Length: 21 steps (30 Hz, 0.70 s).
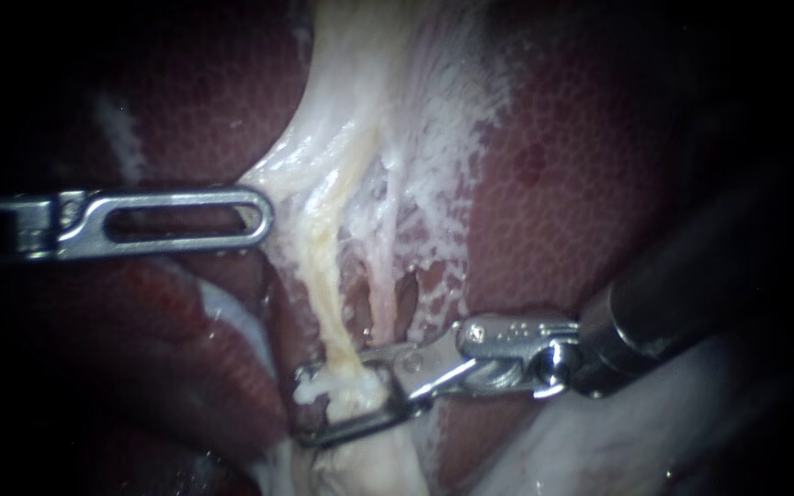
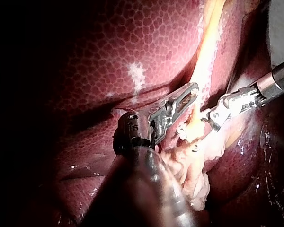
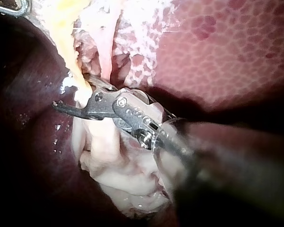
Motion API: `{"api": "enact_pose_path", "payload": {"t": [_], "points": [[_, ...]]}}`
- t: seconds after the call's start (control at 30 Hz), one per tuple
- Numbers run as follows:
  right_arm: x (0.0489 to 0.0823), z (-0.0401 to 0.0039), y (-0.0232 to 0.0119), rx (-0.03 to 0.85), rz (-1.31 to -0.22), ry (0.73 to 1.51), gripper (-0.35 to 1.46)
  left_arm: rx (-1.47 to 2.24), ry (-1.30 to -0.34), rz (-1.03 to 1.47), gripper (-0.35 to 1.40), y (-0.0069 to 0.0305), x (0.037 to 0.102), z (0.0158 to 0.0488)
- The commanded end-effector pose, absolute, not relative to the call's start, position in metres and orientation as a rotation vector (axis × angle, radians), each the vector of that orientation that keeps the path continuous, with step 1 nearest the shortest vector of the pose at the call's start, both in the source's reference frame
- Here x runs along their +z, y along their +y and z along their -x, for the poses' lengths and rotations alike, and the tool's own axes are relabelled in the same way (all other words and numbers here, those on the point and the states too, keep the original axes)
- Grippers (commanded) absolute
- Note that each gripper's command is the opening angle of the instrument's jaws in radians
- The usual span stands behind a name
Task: Going back first clip left tube
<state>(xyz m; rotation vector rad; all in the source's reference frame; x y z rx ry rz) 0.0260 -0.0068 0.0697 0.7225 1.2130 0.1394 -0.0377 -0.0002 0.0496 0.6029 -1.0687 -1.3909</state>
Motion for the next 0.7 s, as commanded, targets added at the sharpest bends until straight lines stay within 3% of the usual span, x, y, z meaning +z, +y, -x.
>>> {"api": "enact_pose_path", "payload": {"t": [0.03, 0.23, 0.7], "points": [[0.0696, -0.0260, -0.0066, 0.136, -0.714, 1.215, 0.53, -1.390, -1.069, -0.603, -0.35, -0.0002, 0.0496, 0.0377], [0.0690, -0.0257, -0.0057, 0.074, -0.597, 1.246, 0.59, -1.390, -1.069, -0.603, -0.35, -0.0002, 0.0496, 0.0377], [0.0676, -0.0229, -0.0043, 0.074, -0.608, 1.253, 0.60, -1.390, -1.069, -0.603, -0.35, -0.0002, 0.0496, 0.0376]]}}
